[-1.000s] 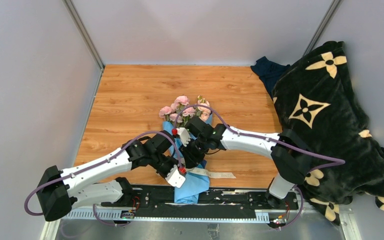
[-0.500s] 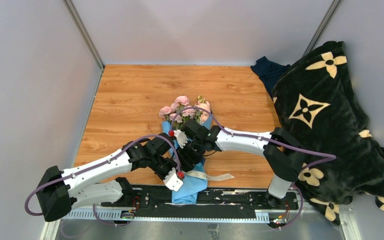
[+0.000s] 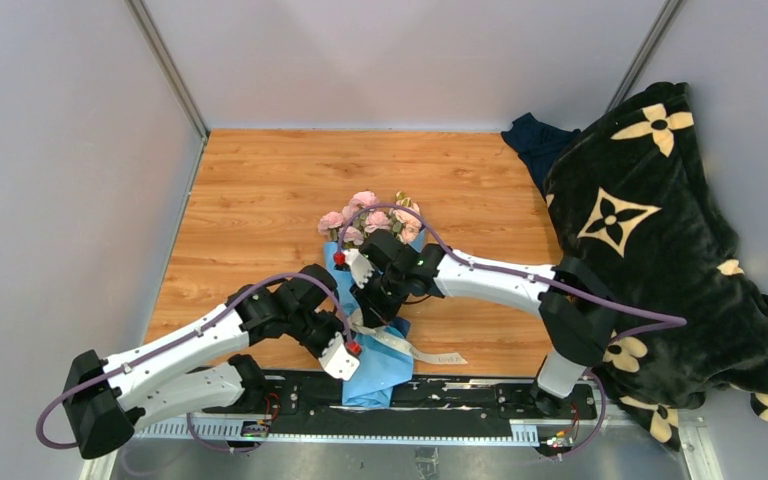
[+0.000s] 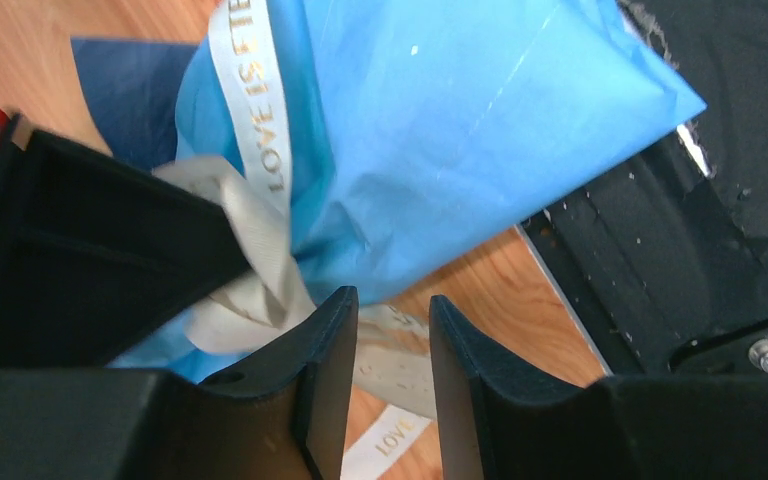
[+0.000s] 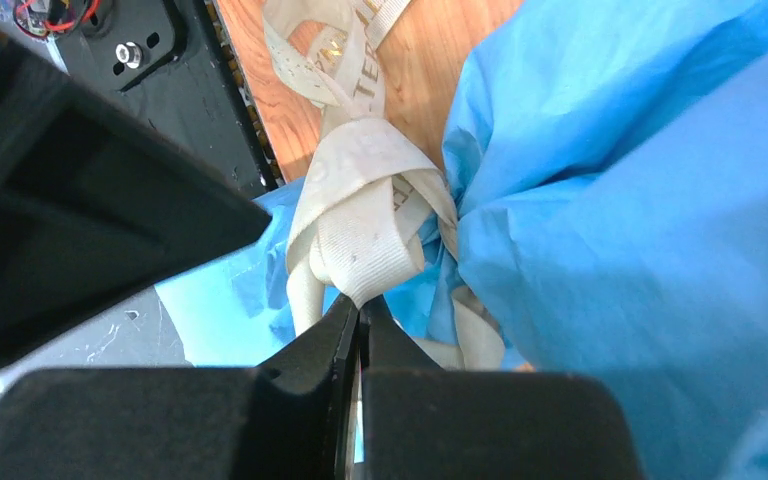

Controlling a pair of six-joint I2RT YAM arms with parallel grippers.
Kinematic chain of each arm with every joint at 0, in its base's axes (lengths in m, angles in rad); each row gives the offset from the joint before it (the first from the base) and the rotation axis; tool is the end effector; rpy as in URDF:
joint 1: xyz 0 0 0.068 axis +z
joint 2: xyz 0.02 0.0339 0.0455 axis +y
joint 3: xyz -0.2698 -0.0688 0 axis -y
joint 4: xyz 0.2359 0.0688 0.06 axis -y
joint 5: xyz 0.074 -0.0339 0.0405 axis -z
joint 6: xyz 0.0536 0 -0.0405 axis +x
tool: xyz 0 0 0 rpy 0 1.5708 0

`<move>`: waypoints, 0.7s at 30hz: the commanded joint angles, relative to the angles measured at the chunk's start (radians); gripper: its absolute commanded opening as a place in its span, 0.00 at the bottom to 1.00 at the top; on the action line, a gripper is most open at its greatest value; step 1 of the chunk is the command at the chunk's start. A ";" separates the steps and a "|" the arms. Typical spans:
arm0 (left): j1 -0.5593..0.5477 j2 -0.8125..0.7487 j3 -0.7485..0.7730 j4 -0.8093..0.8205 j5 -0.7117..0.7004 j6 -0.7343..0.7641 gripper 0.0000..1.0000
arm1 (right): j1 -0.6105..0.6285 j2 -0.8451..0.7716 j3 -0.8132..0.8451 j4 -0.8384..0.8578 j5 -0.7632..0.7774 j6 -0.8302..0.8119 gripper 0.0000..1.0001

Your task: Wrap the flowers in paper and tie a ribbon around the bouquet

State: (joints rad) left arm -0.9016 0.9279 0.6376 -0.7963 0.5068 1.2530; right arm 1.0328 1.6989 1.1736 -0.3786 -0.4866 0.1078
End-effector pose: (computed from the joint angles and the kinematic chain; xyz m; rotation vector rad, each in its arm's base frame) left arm 0.0774 -0.1398 0.2124 2.3060 1.0566 -0.5362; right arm 0.1649 0.3252 0.2193 -1.3826 2.2639 1.0464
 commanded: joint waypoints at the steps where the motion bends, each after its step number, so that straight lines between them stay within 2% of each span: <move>1: 0.047 -0.046 0.013 -0.075 -0.049 0.003 0.39 | 0.015 -0.074 0.017 -0.036 0.090 -0.029 0.00; 7: 0.060 -0.068 0.016 0.005 -0.043 -0.091 0.40 | 0.015 -0.113 0.002 -0.034 0.140 -0.032 0.00; 12: 0.087 -0.063 0.007 0.078 -0.136 -0.210 0.42 | 0.009 -0.125 -0.005 -0.032 0.143 -0.051 0.00; 15: 0.130 -0.029 0.014 -0.004 -0.133 -0.182 0.48 | 0.000 -0.114 -0.012 -0.027 0.139 -0.052 0.00; 19: 0.145 -0.031 0.029 -0.054 -0.122 -0.246 0.61 | -0.002 -0.111 -0.009 -0.020 0.143 -0.050 0.00; 21: 0.145 -0.038 0.004 -0.054 -0.127 -0.260 0.64 | -0.002 -0.111 -0.013 -0.008 0.144 -0.047 0.00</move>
State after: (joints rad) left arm -0.7620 0.9020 0.6395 -0.8013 0.3866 1.0508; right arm 1.0325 1.5955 1.1728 -0.3851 -0.3637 0.0765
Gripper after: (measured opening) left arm 0.609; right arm 0.012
